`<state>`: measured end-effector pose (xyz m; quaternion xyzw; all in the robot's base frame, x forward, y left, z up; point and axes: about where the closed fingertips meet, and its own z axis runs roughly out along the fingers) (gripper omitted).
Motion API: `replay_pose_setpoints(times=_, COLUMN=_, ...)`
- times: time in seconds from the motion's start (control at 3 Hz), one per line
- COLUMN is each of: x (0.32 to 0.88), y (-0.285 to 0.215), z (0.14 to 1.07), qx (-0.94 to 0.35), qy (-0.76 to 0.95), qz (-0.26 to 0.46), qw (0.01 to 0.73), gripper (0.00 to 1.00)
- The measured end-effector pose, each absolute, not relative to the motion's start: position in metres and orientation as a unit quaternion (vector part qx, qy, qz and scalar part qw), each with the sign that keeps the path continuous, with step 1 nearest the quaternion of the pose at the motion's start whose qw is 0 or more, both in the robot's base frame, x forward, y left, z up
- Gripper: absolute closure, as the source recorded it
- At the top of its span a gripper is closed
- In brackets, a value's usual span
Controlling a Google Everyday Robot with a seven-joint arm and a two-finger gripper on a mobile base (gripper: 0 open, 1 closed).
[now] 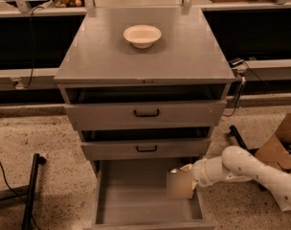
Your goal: Place coke can into bottom drawer
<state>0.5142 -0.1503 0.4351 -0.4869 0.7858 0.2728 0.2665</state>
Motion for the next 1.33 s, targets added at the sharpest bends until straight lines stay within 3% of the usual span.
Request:
replay_pose_setpoints(times=0.33, x=0.516, y=-0.120, z=0.402, qx=-0.482, qy=0.776, qz=0.293, qw=0.282, gripper=1.00)
replay_pose_setpoints(times=1.33, x=0.544, y=-0.122, z=0.338, qx=-0.451, qy=0.789, qz=0.286, qw=0.304, gripper=1.00)
